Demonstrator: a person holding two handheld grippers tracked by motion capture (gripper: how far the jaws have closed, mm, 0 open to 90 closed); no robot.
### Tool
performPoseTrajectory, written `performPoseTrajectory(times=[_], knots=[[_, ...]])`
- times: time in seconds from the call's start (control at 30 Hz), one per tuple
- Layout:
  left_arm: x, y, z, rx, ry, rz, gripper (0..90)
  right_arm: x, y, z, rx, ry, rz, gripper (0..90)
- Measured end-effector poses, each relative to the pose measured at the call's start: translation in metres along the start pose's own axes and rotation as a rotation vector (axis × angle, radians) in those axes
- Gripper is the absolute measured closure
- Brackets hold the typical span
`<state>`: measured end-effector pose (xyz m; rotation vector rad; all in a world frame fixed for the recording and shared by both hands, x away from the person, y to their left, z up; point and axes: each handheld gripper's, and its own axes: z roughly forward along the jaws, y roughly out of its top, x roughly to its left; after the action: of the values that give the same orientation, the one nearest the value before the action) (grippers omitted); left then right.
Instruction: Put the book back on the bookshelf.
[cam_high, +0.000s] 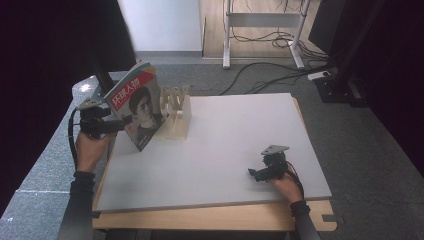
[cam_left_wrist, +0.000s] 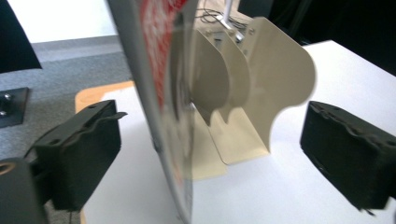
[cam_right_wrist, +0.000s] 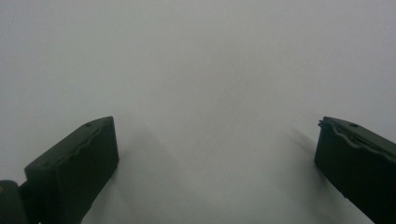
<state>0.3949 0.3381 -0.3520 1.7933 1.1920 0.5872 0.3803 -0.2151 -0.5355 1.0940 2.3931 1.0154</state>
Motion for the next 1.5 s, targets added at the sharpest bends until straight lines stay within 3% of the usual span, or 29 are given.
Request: performPoseTrajectory(times=[0.23, 0.37, 0.6, 0.73, 0.9, 1.13, 1.37, 1.5], knots=[[-0.016, -0.011, -0.011, 0.022, 0.003, 0.042, 0.0, 0.000, 0.000, 0.000, 0.000, 0.000, 0.000, 0.0], [-0.025, -0.020, -0.017, 0.010, -0.030, 0.039, 0.0, 0.000, 0.000, 0.000, 0.000, 0.000, 0.000, 0.0], [-0.048, -0.033, -0.016, 0.009, -0.076, 0.109, 0.0, 0.000, 0.000, 0.000, 0.000, -0.001, 0.001, 0.0], [-0.061, -0.044, -0.007, 0.008, -0.113, 0.130, 0.0, 0.000, 0.000, 0.000, 0.000, -0.002, 0.001, 0.0], [-0.076, -0.058, 0.010, 0.042, -0.153, 0.153, 0.0, 0.001, 0.000, 0.000, 0.001, -0.003, 0.001, 0.0], [-0.089, -0.072, 0.029, 0.067, -0.190, 0.164, 0.0, 0.001, 0.000, 0.000, 0.000, -0.004, 0.001, 0.0], [-0.100, -0.094, 0.054, 0.121, -0.220, 0.217, 0.0, 0.001, 0.000, 0.000, 0.000, -0.004, 0.001, 0.0], [-0.103, -0.107, 0.065, 0.142, -0.248, 0.218, 0.0, 0.001, 0.000, 0.000, 0.000, -0.005, 0.001, 0.0]])
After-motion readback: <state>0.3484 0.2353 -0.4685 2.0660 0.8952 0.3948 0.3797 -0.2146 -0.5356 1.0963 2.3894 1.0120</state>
